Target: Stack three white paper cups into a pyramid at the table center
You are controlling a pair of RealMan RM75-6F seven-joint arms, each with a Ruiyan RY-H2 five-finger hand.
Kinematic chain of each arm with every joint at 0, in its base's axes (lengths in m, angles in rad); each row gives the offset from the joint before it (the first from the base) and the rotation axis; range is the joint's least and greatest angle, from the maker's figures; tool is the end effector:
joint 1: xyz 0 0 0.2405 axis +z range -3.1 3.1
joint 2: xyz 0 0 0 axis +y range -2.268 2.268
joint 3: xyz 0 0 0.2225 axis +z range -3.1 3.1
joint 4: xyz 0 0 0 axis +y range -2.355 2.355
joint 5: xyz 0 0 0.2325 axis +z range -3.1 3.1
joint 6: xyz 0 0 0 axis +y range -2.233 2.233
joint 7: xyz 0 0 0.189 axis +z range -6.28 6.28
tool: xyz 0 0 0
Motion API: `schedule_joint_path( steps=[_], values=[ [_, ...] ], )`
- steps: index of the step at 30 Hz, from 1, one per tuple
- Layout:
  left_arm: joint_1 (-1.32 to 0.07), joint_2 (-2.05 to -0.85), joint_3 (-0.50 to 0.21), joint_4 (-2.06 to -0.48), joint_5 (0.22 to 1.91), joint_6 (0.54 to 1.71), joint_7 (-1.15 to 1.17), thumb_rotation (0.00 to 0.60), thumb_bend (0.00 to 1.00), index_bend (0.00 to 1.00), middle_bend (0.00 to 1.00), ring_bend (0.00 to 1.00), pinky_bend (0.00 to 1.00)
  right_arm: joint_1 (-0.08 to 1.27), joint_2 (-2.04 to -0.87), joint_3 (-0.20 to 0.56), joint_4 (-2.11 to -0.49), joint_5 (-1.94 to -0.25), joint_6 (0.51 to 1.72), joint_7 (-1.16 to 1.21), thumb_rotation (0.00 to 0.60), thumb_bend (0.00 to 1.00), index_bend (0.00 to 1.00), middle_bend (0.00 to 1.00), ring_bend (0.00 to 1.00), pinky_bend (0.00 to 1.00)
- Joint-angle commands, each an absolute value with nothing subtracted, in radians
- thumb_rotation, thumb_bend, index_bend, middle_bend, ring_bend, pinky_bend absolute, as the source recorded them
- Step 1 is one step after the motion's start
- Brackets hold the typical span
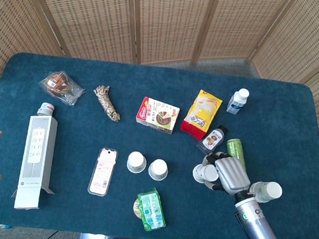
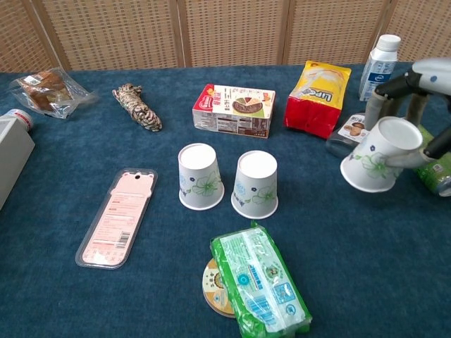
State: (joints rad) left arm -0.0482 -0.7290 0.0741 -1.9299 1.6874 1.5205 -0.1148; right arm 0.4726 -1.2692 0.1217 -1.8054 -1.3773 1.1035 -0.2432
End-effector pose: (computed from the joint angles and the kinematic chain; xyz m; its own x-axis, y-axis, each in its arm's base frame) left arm -0.2425 0.1827 0.1731 0.3654 0.1112 0.9242 0.9280 -0.1208 -0.3524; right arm -0.1387 -0.2986 0.0133 0.3667 -0.2227 0.9033 -0.8897 -0.3678 0.2705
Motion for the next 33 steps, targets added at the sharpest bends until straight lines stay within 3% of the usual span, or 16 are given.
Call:
schedule_joint_path(
  steps=[1,19,33],
  values=[
    [-0.048,-0.729,0.075,-1.931,1.689,1.519,-0.112,0.6,0.28,0.0,0.0,0.0,0.0,0.51,-1.25,0.163,-1.873,-1.341,1.092,-0.306,0.6,0.27,0.46,0.46,0.37,0.46],
    [-0.051,-0.728,0.075,-1.932,1.69,1.501,-0.113,0.6,0.28,0.0,0.0,0.0,0.0,0.723,-1.331,0.281,-2.114,-1.063,1.081,-0.671,0.6,0.27,0.45,0.46,0.37,0.49],
    [-0.054,-0.717,0.076,-1.919,1.693,1.496,-0.153,0.6,0.28,0.0,0.0,0.0,0.0,0.914,-1.516,0.282,-2.116,-0.86,1.152,-0.913,0.6,0.26,0.46,0.46,0.36,0.49]
  ],
)
